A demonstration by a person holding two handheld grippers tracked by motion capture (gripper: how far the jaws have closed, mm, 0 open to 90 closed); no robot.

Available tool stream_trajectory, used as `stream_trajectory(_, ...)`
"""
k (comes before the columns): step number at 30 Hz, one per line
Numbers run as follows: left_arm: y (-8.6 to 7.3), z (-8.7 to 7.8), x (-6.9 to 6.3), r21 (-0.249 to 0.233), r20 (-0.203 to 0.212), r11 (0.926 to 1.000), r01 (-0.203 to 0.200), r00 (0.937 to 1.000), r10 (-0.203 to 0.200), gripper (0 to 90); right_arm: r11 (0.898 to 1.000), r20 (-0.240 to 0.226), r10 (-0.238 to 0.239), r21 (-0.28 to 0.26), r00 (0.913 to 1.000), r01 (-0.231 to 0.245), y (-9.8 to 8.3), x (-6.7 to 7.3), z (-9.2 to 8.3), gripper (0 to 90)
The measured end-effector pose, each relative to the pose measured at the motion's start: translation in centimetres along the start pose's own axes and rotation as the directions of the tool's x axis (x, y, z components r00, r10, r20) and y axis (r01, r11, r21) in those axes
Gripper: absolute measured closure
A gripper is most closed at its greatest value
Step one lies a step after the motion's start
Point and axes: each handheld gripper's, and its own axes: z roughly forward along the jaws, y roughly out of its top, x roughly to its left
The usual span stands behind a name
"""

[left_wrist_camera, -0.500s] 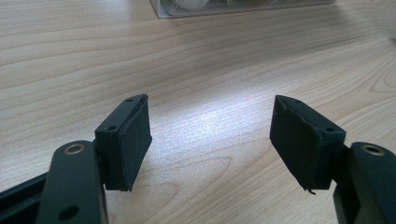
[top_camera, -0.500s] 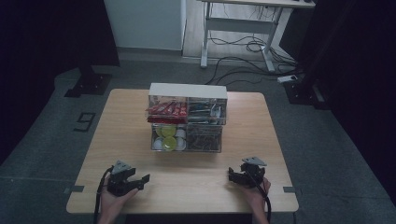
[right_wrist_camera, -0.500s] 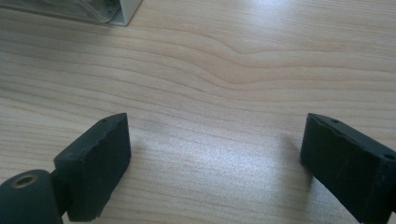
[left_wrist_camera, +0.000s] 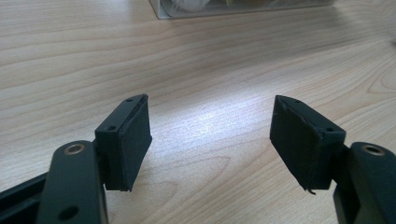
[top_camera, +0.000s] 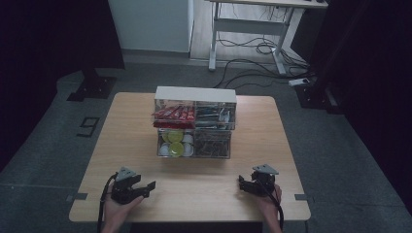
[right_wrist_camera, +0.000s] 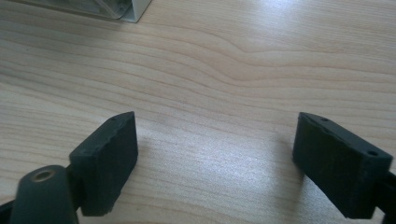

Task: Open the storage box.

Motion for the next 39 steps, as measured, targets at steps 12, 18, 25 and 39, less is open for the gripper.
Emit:
stream_trajectory(12,0.1,-0.2,0.0,-0.001,0.005,1.0,0.001,1.0,-0.001,29.2,0.998,-0.022,0.011,-0.058,0.9997,-0.012,0.0,-0.1,-1.0,29.4)
stream_trajectory(18,0.1,-0.5,0.1,-0.01,0.003,0.9999,0.007,1.0,-0.007,29.3,0.994,-0.034,0.041,-0.097,0.9986,-0.044,0.2,-0.6,-1.8,32.8)
stream_trajectory(25,0.1,-0.4,0.1,-0.005,0.004,1.0,0.006,1.0,-0.006,29.3,0.986,-0.068,0.047,-0.159,0.9966,-0.057,1.0,-1.0,-3.7,39.9)
stream_trajectory(39,0.1,-0.3,0.1,-0.002,0.006,1.0,0.008,0.9999,-0.008,29.3,0.975,-0.137,0.017,-0.218,0.9904,-0.046,1.9,-0.5,-5.9,56.1)
